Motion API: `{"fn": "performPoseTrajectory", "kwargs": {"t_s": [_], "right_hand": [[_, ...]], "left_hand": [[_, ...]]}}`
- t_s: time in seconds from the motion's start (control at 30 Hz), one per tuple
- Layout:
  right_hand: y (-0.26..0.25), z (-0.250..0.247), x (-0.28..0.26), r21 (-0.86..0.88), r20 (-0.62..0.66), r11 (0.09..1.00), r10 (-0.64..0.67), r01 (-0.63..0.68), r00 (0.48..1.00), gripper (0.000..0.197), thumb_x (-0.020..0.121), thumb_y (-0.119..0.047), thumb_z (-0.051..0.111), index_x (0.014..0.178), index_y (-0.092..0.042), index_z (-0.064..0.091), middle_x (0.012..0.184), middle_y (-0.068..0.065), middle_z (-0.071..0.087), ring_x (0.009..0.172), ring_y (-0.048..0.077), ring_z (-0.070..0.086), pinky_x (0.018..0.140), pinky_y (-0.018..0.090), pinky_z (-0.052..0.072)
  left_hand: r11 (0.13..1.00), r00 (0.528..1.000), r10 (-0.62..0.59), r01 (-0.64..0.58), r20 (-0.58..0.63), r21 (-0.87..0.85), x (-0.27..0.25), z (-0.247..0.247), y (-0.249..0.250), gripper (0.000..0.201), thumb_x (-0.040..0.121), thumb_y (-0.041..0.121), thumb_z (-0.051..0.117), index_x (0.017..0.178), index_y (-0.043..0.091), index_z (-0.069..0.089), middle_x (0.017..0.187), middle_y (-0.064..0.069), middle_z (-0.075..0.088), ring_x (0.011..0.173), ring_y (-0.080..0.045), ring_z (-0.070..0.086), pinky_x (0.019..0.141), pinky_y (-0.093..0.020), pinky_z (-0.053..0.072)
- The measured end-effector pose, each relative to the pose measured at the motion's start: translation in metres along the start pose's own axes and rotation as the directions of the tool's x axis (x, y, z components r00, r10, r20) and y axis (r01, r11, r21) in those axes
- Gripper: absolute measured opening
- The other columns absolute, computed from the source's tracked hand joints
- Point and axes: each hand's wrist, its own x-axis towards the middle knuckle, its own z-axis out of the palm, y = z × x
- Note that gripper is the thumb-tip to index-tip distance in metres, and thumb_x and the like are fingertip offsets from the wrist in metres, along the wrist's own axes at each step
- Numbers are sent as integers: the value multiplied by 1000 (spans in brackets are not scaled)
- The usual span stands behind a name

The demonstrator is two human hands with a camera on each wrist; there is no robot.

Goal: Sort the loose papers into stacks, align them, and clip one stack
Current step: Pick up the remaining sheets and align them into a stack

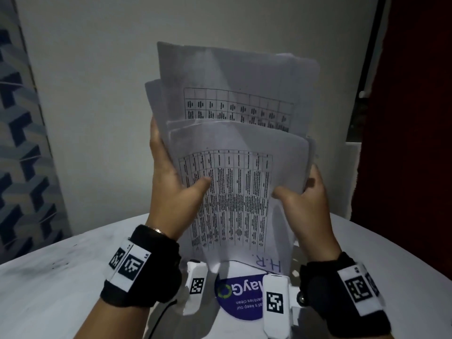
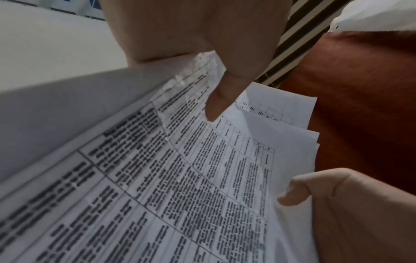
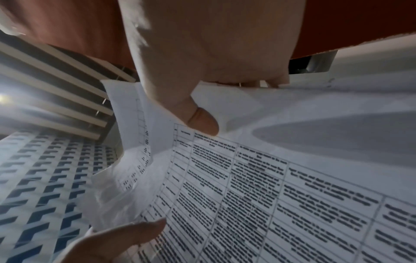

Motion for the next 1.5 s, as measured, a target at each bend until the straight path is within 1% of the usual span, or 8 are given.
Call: {"fn": "performPoseTrajectory", "kwargs": {"t_s": [0.1,0.3,0.5,0.6,0.73,0.97,1.13,1.5], "right_hand": [[-2,-1,0,8,27,1000,13,-13,1000,50,85,0,66,116,-39,55,103,-13,71,89,-2,68,72,17,54],[8,-4,2,84,76,979,177,-183,981,45,86,1,62,120,-28,57,104,-8,73,95,8,70,69,19,53],[19,-1,5,173,-40,953,261,-251,965,50,81,5,59,123,-22,55,115,4,69,106,25,65,87,40,54],[17,2,3,259,-94,947,219,-188,971,49,82,11,56,120,-21,56,112,4,71,103,22,67,83,35,55],[34,13,-4,118,14,935,335,-334,942,38,81,5,58,115,-12,63,102,3,71,103,26,66,71,28,51],[24,13,1,148,-62,978,160,-149,985,31,90,-5,65,114,-24,67,101,-11,74,92,4,70,71,11,52],[40,12,2,138,-50,960,252,-244,966,25,90,2,57,109,-13,64,97,-4,68,84,10,62,66,14,47],[56,20,-1,216,7,899,388,-380,922,22,85,-17,68,106,-23,75,103,-1,79,105,25,72,101,44,54]], "left_hand": [[999,999,47,-47,15,17,1,-1,3,121,79,-11,76,162,40,3,163,4,33,142,-13,46,103,-36,55],[999,998,48,-48,51,-4,0,-1,8,122,83,-15,71,163,40,-4,171,6,18,141,0,45,90,-10,52],[989,995,-97,98,20,-107,-1,-2,-1,110,84,-16,69,161,35,10,142,13,53,124,1,61,93,-23,58],[988,992,-127,128,14,-87,2,-4,-7,86,84,-16,68,151,22,29,135,-4,60,119,-19,66,89,-34,62],[981,984,-176,175,-7,-89,2,-3,-14,67,85,-18,63,131,22,37,117,-2,63,102,-10,70,76,-19,58],[963,967,-244,233,-70,-136,3,-7,-19,38,88,-11,67,118,8,55,106,-2,73,91,-7,75,73,-19,59],[892,897,-437,442,72,-96,-4,-6,-45,51,90,-7,63,132,15,43,127,-3,65,113,-19,66,102,-45,53],[753,731,-648,657,213,37,-32,-8,-100,45,91,-13,48,124,15,62,122,-2,71,119,-25,64,91,-34,51]]}}
